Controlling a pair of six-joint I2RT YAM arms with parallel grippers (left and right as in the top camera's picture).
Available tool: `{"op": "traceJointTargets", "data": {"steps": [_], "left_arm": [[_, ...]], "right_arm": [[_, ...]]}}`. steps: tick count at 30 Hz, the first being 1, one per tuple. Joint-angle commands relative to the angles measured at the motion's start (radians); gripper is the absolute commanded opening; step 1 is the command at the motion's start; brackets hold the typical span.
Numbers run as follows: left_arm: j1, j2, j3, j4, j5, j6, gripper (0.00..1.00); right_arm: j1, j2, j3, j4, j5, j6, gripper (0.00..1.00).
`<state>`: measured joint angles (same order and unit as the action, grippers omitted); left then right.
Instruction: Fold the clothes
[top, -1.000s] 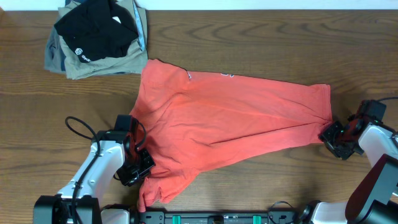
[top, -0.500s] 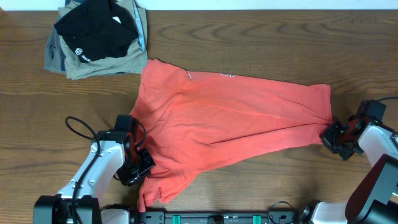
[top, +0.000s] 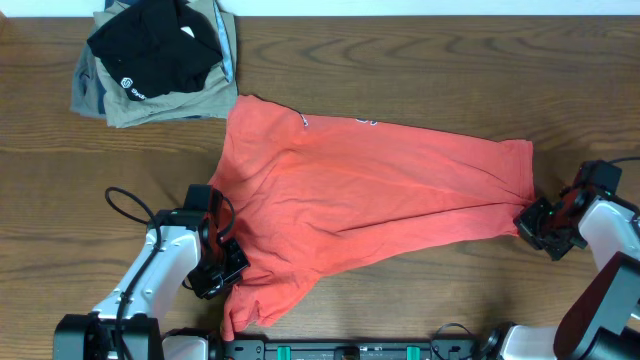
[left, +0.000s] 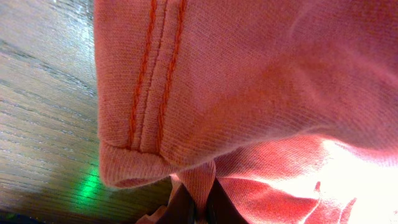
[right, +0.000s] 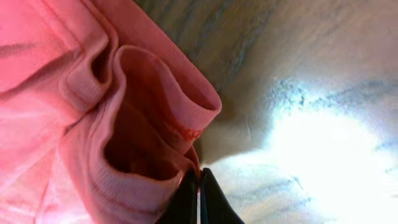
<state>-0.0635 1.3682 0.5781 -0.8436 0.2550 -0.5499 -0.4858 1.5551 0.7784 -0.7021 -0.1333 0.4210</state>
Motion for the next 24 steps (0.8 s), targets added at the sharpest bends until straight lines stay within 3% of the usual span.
{"op": "traceJointTargets", "data": {"steps": [1, 13, 16, 24], "left_arm": [[-0.002, 0.005, -0.008, -0.003, -0.012, 0.006, 0.06], [-0.002, 0.005, -0.008, -0.003, -0.012, 0.006, 0.07], [-0.002, 0.005, -0.008, -0.003, -0.012, 0.006, 0.06], [-0.002, 0.005, -0.008, -0.004, -0.012, 0.006, 0.07]], "right_arm": [[0.002, -0.065, 0.031, -0.034, 0.022, 0.009, 0.01], [-0.056, -0.301, 0.122, -0.258, 0.032, -0.039, 0.03], [-0.056, -0.316, 0.124, -0.28, 0.036, -0.063, 0.06], [-0.055, -0.312, 0.123, -0.304, 0.04, -0.062, 0.01]]}}
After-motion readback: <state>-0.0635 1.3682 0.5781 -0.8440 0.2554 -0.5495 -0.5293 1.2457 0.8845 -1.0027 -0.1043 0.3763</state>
